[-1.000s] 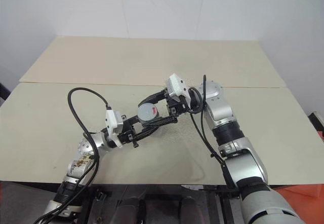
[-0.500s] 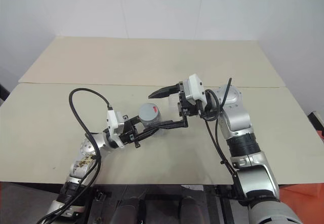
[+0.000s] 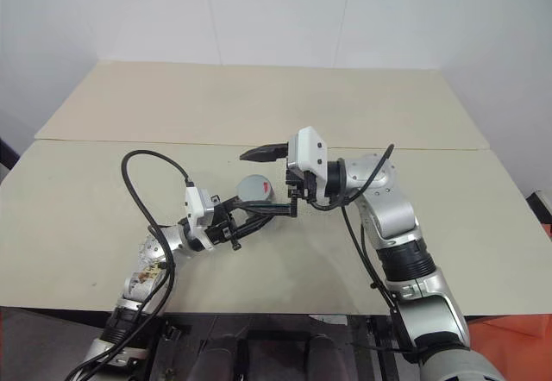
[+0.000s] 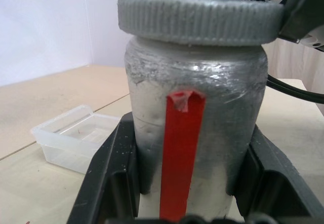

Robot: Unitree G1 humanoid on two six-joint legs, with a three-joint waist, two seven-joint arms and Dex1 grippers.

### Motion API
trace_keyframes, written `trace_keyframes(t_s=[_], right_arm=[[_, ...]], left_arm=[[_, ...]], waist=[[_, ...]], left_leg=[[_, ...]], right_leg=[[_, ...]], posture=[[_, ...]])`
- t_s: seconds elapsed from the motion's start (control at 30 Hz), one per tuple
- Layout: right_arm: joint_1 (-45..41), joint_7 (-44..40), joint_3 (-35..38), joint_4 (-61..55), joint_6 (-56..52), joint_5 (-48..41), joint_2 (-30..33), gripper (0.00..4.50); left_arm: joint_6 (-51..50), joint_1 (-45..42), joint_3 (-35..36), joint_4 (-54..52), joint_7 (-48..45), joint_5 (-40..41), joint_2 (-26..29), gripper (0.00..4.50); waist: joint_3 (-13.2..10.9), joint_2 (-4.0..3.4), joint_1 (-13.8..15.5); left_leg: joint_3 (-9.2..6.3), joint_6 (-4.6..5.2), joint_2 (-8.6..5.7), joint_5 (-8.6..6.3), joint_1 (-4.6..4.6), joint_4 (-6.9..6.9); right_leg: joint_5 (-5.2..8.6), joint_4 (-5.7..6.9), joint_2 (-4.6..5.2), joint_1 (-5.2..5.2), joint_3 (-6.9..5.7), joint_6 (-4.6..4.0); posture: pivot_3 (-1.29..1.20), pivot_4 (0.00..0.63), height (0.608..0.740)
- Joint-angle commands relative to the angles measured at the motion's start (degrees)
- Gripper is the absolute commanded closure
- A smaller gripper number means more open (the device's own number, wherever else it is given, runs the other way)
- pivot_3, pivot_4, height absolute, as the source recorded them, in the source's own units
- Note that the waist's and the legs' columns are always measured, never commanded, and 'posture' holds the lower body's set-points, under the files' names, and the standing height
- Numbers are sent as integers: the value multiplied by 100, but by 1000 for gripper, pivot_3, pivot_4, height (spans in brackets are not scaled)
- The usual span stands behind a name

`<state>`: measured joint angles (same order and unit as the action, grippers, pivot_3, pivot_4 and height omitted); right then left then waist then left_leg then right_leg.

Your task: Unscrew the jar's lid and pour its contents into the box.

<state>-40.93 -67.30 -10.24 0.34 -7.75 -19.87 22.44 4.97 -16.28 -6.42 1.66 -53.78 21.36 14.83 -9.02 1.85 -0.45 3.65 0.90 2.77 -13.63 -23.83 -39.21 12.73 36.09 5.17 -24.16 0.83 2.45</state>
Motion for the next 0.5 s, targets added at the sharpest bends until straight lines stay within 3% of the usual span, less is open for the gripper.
trace_keyframes(t_s=[0.03,0.5], right_arm=[[-19,106,127,-135,-19,-18,87,24],[84,-137,404,75,125,-173,647,24]], left_arm=[[171,-101,-14,-116,-43,5,-37,2568],[227,-56,90,-83,-68,-18,11,2568]], waist=[[0,0,-3],[0,0,-7]], left_leg=[[0,0,0,0,0,0],[-1,0,1,0,0,0]], right_leg=[[0,0,0,0,0,0],[0,0,-1,0,0,0]], posture=[[0,150,740],[0,150,740]])
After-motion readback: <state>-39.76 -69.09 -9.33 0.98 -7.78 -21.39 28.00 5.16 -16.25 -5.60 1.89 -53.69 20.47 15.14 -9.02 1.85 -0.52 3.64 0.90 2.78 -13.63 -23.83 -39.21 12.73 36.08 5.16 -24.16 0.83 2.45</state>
